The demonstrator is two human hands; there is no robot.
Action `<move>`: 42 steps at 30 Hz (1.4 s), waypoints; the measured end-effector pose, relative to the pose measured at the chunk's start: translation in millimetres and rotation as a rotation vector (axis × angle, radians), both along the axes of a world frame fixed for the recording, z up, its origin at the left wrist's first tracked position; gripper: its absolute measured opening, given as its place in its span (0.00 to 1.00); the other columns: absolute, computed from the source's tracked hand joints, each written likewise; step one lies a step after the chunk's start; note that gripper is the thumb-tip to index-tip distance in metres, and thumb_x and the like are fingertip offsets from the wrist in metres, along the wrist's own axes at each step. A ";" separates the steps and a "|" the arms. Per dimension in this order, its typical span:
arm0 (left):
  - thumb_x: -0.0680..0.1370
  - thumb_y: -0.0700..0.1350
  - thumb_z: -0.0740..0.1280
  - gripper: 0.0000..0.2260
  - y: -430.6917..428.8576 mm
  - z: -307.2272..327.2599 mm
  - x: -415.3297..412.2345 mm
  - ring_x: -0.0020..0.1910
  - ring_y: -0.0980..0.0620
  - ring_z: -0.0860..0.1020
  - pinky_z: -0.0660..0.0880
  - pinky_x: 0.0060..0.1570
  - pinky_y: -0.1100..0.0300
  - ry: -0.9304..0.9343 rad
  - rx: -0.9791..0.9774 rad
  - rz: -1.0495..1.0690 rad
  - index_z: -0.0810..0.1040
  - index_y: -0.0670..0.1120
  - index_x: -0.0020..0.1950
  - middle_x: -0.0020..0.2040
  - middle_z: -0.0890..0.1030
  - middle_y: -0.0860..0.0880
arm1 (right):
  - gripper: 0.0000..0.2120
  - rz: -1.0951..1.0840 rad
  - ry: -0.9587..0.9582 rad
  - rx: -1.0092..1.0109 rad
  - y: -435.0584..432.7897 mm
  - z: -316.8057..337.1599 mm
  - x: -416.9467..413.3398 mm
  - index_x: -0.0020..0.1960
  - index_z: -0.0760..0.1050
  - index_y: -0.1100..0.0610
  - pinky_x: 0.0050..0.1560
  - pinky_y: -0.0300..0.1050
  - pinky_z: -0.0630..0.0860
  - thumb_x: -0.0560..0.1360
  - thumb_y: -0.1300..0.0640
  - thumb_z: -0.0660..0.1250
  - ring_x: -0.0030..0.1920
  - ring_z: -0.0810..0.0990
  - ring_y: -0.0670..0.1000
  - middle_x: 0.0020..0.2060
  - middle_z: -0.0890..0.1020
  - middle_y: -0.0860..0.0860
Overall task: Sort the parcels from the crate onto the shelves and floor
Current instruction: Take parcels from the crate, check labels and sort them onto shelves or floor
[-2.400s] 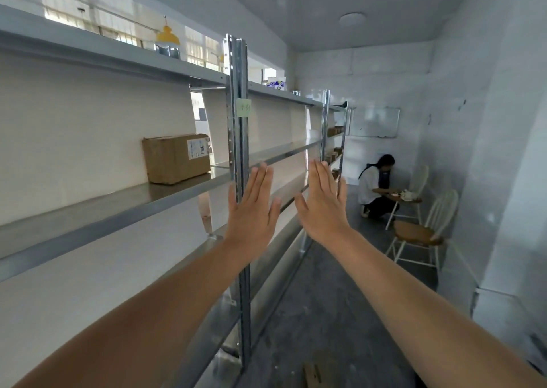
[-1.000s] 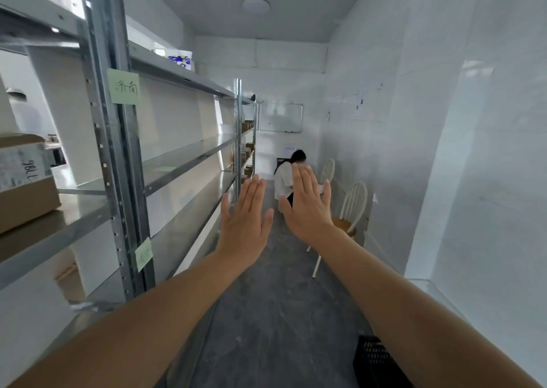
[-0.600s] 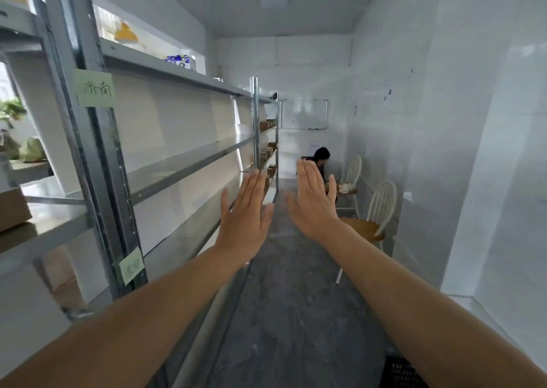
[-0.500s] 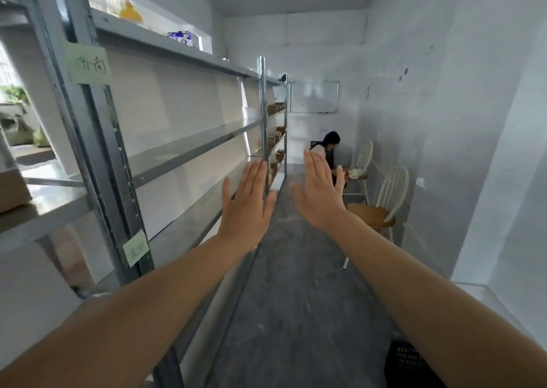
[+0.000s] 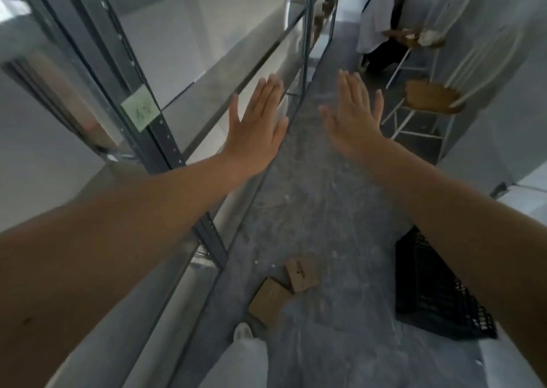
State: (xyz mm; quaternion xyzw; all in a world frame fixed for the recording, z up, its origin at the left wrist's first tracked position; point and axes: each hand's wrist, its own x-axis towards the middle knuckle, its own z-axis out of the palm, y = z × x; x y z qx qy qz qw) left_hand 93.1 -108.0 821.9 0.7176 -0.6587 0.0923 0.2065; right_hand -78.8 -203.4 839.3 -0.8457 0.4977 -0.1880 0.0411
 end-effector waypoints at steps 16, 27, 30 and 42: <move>0.85 0.53 0.47 0.27 -89.5 -133.6 60.9 0.80 0.53 0.44 0.42 0.75 0.42 0.122 0.286 -0.038 0.44 0.46 0.81 0.81 0.45 0.50 | 0.34 -0.059 0.109 0.271 -67.3 -146.6 82.9 0.81 0.44 0.56 0.76 0.59 0.37 0.81 0.49 0.55 0.79 0.43 0.48 0.80 0.48 0.49; 0.85 0.52 0.48 0.26 -116.3 -296.7 78.1 0.79 0.55 0.43 0.42 0.76 0.41 0.179 0.510 -0.145 0.44 0.47 0.81 0.81 0.45 0.51 | 0.33 -0.174 0.129 0.438 -111.3 -299.4 79.4 0.80 0.45 0.55 0.76 0.58 0.37 0.81 0.49 0.55 0.79 0.44 0.49 0.80 0.49 0.50; 0.85 0.53 0.47 0.26 -118.2 -352.9 73.3 0.79 0.54 0.44 0.42 0.76 0.41 0.164 0.576 -0.161 0.45 0.47 0.81 0.81 0.46 0.51 | 0.32 -0.220 0.114 0.491 -119.6 -355.4 68.8 0.80 0.45 0.55 0.77 0.58 0.38 0.81 0.49 0.55 0.79 0.45 0.49 0.79 0.50 0.51; 0.85 0.51 0.49 0.24 -154.5 -601.0 -7.6 0.79 0.50 0.51 0.44 0.76 0.43 0.321 0.785 -0.097 0.53 0.45 0.80 0.81 0.53 0.47 | 0.28 -0.483 0.095 0.797 -76.5 -625.3 -19.9 0.78 0.54 0.59 0.75 0.52 0.53 0.80 0.53 0.56 0.75 0.58 0.56 0.75 0.60 0.56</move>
